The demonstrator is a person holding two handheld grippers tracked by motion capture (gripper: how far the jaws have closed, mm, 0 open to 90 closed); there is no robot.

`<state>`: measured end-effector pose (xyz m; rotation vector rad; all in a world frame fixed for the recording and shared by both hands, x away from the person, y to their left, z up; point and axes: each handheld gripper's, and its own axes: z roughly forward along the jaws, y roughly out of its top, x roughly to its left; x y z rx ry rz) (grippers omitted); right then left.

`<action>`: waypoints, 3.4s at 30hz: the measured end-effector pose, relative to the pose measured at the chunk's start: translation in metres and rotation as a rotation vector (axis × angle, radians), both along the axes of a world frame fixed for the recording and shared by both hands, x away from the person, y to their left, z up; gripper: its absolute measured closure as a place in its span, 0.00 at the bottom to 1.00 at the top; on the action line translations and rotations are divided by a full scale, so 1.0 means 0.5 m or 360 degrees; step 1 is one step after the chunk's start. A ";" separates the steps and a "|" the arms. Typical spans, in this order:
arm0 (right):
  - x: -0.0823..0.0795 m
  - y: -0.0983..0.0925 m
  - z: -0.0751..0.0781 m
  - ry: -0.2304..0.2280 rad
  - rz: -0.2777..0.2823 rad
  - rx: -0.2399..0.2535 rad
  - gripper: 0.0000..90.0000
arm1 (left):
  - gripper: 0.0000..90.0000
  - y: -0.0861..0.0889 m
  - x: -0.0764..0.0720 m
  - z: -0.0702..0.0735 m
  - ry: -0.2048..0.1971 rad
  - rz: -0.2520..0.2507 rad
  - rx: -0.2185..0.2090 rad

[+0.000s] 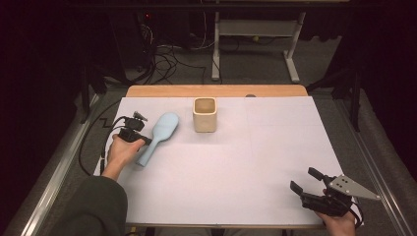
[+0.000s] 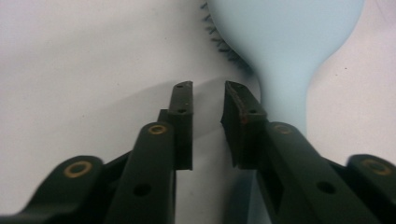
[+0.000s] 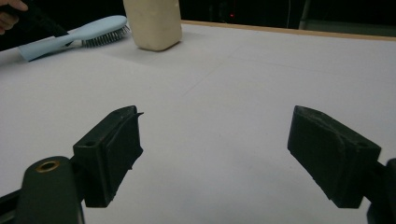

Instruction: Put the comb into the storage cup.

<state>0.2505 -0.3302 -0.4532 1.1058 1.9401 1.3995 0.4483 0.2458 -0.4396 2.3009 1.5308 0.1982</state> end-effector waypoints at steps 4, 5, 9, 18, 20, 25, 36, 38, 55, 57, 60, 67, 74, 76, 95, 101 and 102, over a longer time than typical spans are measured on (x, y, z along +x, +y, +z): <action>0.001 0.002 -0.001 0.0007 0.0009 -0.0021 0.20 | 0.65 0.009 -0.005 0.010 -0.0033 0.0024 0.0002; 0.001 0.003 -0.001 0.0008 0.0012 -0.0024 0.20 | 0.63 0.012 -0.007 0.013 -0.0038 0.0029 0.0007; 0.001 0.004 -0.001 0.0006 0.0016 -0.0028 0.20 | 0.53 0.023 -0.014 0.021 -0.0035 0.0048 -0.0011; 0.001 0.006 -0.001 0.0006 0.0028 -0.0042 0.20 | 0.40 0.029 -0.029 0.029 -0.0020 0.0036 -0.0100; 0.000 0.007 -0.002 0.0007 0.0032 -0.0044 0.20 | 0.38 0.028 -0.032 0.032 -0.0020 0.0019 -0.0117; 0.001 0.007 -0.002 0.0006 0.0037 -0.0049 0.20 | 0.38 0.017 -0.038 0.036 -0.0034 -0.0021 -0.0115; 0.000 0.008 -0.002 0.0002 0.0042 -0.0054 0.21 | 0.38 -0.011 -0.036 0.031 -0.0034 -0.0092 -0.0127; 0.000 0.008 -0.002 0.0001 0.0043 -0.0055 0.21 | 0.38 -0.015 -0.036 0.030 -0.0039 -0.0091 -0.0123; 0.000 0.007 -0.001 0.0002 0.0046 -0.0042 0.21 | 0.38 -0.044 -0.019 0.004 0.0046 -0.0106 -0.0090; 0.000 0.006 -0.001 0.0001 0.0046 -0.0034 0.21 | 0.39 -0.045 -0.015 -0.001 0.0054 -0.0096 -0.0076; 0.000 0.006 -0.001 0.0000 0.0047 -0.0033 0.21 | 0.40 -0.046 -0.012 -0.006 0.0058 -0.0074 -0.0070; 0.000 0.003 -0.001 -0.0001 0.0042 -0.0003 0.21 | 0.44 -0.055 -0.010 -0.011 0.0048 -0.0063 -0.0023; 0.002 0.004 -0.002 0.0004 0.0040 -0.0012 0.21 | 0.49 -0.060 -0.009 -0.010 0.0032 -0.0066 0.0039; 0.002 0.004 -0.002 0.0004 0.0039 -0.0006 0.21 | 0.52 -0.061 -0.008 -0.010 0.0031 -0.0055 0.0054; 0.003 0.003 -0.002 0.0009 0.0046 -0.0001 0.21 | 0.75 -0.059 -0.004 -0.007 0.0037 -0.0062 0.0050; 0.004 0.004 -0.002 0.0009 0.0048 -0.0003 0.21 | 0.77 -0.058 -0.004 -0.007 0.0035 -0.0065 0.0046; 0.003 0.004 -0.002 0.0010 0.0048 -0.0002 0.21 | 0.77 -0.057 -0.004 -0.007 0.0035 -0.0064 0.0045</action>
